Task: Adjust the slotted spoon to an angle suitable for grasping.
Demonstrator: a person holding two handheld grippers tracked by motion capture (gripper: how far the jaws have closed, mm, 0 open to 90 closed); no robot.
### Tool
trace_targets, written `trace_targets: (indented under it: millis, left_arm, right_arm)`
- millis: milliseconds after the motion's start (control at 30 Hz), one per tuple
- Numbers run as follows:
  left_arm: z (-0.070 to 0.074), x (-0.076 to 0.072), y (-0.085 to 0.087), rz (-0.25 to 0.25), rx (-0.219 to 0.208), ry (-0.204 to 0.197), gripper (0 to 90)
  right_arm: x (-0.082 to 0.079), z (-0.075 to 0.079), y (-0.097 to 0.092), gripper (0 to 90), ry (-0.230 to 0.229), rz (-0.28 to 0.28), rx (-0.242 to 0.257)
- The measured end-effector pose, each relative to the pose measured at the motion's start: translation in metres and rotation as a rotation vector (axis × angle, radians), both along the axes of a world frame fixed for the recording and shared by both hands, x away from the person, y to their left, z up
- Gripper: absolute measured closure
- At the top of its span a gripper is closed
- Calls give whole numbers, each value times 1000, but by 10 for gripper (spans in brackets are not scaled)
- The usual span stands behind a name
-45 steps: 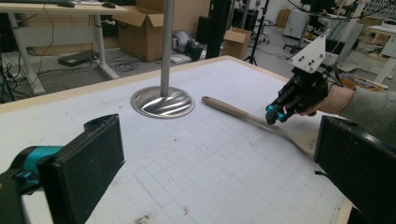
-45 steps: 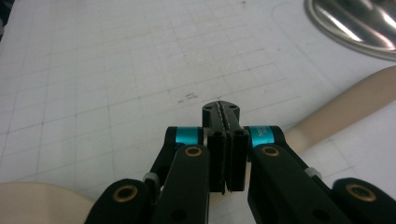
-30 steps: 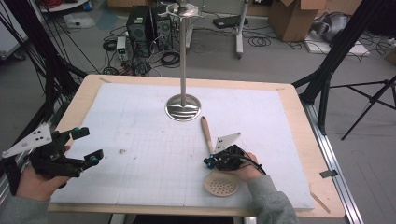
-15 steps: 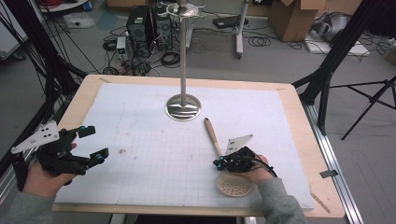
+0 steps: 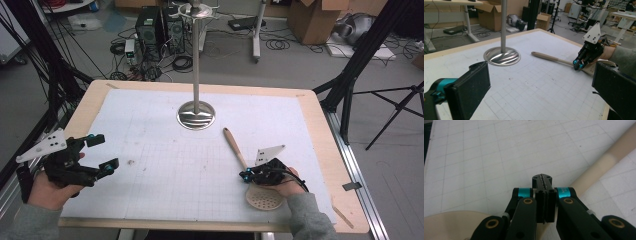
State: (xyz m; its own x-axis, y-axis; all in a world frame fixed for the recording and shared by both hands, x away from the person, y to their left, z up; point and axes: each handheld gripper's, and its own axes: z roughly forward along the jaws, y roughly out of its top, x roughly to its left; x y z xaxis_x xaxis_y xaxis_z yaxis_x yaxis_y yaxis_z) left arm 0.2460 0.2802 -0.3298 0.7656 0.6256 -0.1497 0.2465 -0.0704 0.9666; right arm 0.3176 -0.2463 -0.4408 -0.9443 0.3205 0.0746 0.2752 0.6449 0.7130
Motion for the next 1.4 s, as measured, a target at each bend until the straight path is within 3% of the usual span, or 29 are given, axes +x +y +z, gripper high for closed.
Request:
trace_targets:
  millis: [33,100,200,300,367,500,667,900,1233,1400]
  left_arm:
    - [0,0,0,1,-2,0,20]
    - [2,-1,1,3,-3,-3,20]
    - [3,-2,4,11,-8,-8,20]
    - [2,-1,5,15,-6,-4,20]
    - [1,-1,4,15,-4,-2,20]
    - [0,-1,3,13,-1,0,20]
    - [-1,-1,4,13,-1,1,20]
    - [-2,-3,7,21,-8,3,20]
    - [-3,-7,10,30,-1,5,20]
    - [-4,-9,12,36,0,7,20]
  right_arm:
    - [0,0,0,900,0,0,2]
    - [4,2,-2,900,-12,-13,54]
    - [12,10,-8,900,-51,-79,131]
    - [21,16,-16,900,-93,-144,168]
    - [26,16,-19,900,-109,-163,146]
    - [34,16,-13,900,-82,-169,99]
    - [43,10,-5,900,-59,-207,85]
    - [54,1,-9,900,-48,-232,88]
    - [65,-1,0,900,-35,-150,44]
    - [67,-3,8,900,-19,-114,64]
